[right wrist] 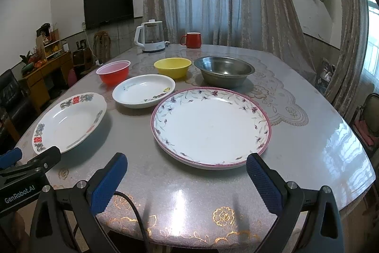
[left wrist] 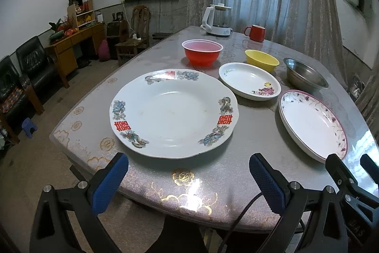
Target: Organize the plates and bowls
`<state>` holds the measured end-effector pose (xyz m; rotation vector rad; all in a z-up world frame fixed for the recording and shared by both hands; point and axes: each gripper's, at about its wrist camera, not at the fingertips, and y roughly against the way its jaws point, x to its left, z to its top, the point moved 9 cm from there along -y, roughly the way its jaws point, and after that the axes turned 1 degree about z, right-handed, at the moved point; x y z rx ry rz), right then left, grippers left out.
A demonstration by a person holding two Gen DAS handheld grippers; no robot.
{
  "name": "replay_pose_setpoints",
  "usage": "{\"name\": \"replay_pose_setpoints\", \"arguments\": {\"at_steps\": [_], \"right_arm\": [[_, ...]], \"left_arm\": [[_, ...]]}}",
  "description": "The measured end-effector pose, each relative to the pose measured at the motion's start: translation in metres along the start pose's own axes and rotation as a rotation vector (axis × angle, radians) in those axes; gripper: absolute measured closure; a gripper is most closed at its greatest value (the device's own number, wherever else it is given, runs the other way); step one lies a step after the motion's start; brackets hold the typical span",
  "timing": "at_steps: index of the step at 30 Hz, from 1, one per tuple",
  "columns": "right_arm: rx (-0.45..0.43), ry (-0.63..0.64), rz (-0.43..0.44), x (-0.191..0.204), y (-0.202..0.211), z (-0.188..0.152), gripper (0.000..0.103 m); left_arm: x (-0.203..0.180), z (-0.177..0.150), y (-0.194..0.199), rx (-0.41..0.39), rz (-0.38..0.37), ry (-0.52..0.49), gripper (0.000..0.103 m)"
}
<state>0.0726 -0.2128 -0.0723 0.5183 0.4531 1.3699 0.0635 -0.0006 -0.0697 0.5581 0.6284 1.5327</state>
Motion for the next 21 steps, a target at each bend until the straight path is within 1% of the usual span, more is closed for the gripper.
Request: {"name": "replay_pose_setpoints", "arguments": {"at_steps": [21], "right_arm": [[0.005,0.001,-0.004,0.0001,-0.0012,-0.0022,0.001]], "left_arm": [[-0.0007,0.0001,-0.0009,0.005,0.007,-0.005,0.0]]}}
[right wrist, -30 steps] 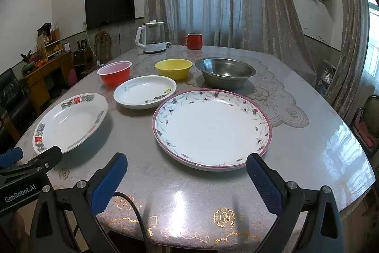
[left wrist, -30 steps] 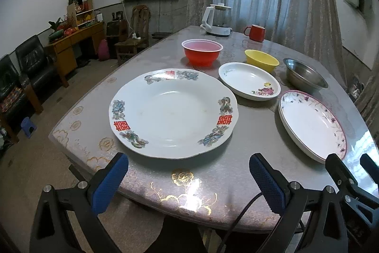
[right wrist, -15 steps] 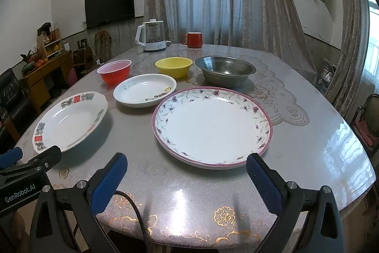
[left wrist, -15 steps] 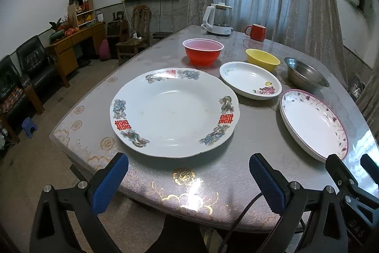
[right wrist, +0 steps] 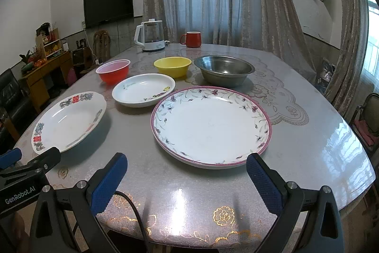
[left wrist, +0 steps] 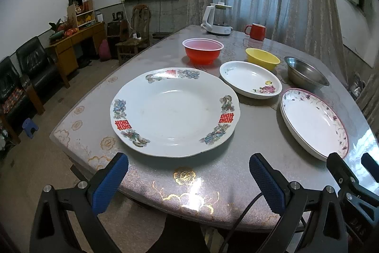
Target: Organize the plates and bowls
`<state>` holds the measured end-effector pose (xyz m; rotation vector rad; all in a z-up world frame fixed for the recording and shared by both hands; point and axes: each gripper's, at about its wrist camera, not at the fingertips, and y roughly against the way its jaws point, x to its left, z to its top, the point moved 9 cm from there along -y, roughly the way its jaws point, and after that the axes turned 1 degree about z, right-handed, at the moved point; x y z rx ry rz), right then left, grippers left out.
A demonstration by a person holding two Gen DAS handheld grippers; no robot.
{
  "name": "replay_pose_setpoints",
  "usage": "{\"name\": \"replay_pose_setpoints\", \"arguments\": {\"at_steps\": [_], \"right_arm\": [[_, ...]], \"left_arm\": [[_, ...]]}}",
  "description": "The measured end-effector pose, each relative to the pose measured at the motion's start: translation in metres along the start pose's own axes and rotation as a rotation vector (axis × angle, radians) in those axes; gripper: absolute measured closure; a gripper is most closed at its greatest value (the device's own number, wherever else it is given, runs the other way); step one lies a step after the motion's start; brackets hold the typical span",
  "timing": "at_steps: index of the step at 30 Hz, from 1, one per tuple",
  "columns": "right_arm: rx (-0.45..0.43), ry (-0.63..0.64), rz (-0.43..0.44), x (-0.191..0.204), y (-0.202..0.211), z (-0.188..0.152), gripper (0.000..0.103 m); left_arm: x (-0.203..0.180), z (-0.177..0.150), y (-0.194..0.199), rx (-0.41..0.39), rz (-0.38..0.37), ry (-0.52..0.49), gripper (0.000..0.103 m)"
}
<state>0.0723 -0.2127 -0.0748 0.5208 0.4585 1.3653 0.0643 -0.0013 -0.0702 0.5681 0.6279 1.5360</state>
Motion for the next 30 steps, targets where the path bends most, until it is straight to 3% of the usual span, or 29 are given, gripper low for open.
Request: {"name": "replay_pose_setpoints", "arguments": {"at_steps": [21,28,30], "right_arm": [[0.008,0.034,0.019,0.009,-0.01,0.013,0.001],[-0.038,0.114,0.106,0.03,-0.011,0.029,0.0],[-0.034,0.14,0.18,0.041,-0.014,0.029,0.0]], "left_arm": [[0.009,-0.001,-0.01,0.039,-0.021,0.019,0.0],[0.016,0.002,-0.012,0.037,-0.093,0.069,0.0],[0.019,0.003,-0.012,0.027,-0.091,0.08,0.0]]}}
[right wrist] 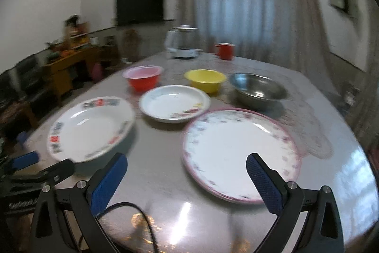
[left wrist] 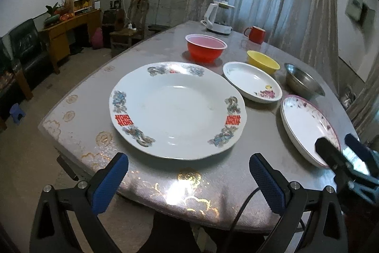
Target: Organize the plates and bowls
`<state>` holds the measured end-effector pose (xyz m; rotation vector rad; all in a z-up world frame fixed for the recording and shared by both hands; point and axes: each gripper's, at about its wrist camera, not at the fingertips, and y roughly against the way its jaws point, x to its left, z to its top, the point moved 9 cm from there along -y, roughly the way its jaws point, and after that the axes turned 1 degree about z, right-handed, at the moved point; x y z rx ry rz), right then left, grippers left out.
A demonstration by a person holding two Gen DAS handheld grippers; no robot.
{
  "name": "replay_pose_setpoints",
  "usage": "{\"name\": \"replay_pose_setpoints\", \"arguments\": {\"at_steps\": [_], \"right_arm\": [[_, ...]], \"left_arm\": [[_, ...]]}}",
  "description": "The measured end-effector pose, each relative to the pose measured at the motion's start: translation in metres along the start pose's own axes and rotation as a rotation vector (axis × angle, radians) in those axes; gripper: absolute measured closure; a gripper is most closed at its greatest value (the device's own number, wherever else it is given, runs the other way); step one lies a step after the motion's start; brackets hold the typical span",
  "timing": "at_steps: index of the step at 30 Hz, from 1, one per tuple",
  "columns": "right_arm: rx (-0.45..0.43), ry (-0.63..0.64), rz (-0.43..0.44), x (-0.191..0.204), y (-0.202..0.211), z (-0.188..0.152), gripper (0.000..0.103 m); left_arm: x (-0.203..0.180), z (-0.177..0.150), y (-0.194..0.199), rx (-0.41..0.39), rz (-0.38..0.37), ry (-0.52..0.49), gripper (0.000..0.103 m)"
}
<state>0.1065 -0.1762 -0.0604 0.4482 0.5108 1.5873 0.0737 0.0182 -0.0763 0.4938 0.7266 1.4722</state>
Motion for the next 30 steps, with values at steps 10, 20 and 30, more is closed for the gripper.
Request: {"name": "replay_pose_setpoints", "arguments": {"at_steps": [10,20,30], "right_arm": [[0.087,0.026,0.01,0.009,-0.021,-0.012,0.0],[0.109,0.014,0.047,0.012,-0.032,-0.002,0.004],[0.163,-0.036,0.188,0.029,-0.056,-0.007,0.033]], "left_arm": [[0.011,0.003,-0.004,0.01,0.037,-0.005,0.0],[0.033,0.018,-0.004,-0.042,-0.063,0.023,0.0],[0.079,0.031,-0.019,-0.007,-0.184,0.22,0.0]]}}
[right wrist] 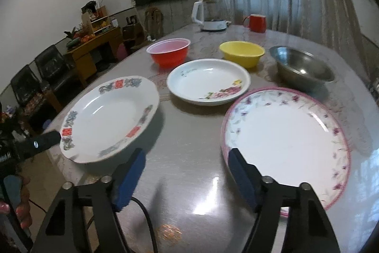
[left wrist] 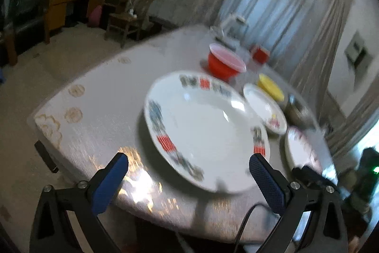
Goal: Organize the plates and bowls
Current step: 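Move the left gripper to the red-character white plate rim while the right gripper grasps another rim point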
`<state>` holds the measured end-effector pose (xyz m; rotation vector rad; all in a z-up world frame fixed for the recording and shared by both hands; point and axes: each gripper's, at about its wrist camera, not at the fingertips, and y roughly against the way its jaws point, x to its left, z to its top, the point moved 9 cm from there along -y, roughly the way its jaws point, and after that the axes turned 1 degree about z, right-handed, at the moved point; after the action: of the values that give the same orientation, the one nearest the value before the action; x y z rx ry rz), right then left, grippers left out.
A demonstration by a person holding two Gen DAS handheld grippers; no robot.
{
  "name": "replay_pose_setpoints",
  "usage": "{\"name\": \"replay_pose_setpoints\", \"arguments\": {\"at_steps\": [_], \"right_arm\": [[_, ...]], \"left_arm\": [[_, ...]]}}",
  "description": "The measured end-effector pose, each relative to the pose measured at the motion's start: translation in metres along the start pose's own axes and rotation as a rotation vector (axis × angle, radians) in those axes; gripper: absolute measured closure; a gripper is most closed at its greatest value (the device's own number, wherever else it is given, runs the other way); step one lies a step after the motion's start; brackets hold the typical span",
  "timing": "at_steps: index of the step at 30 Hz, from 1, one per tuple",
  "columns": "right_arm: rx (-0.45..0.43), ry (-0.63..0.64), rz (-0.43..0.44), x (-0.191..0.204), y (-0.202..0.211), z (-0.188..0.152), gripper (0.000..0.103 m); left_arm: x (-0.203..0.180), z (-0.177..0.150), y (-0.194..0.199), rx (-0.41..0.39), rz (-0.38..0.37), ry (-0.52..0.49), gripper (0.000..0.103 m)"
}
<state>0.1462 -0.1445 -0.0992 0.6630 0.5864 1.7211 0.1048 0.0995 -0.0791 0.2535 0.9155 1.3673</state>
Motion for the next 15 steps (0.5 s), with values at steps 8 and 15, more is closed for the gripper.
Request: {"name": "replay_pose_setpoints", "arguments": {"at_steps": [8,15], "right_arm": [[0.065,-0.044,0.085,0.02,-0.035,0.009,0.036],[0.078,-0.037,0.073,0.029,-0.053,0.014,0.035]], "left_arm": [[0.025,0.02,-0.025,0.063,-0.01,0.059,0.0],[0.024,0.028,-0.043,0.067,-0.069,0.041,0.0]]}}
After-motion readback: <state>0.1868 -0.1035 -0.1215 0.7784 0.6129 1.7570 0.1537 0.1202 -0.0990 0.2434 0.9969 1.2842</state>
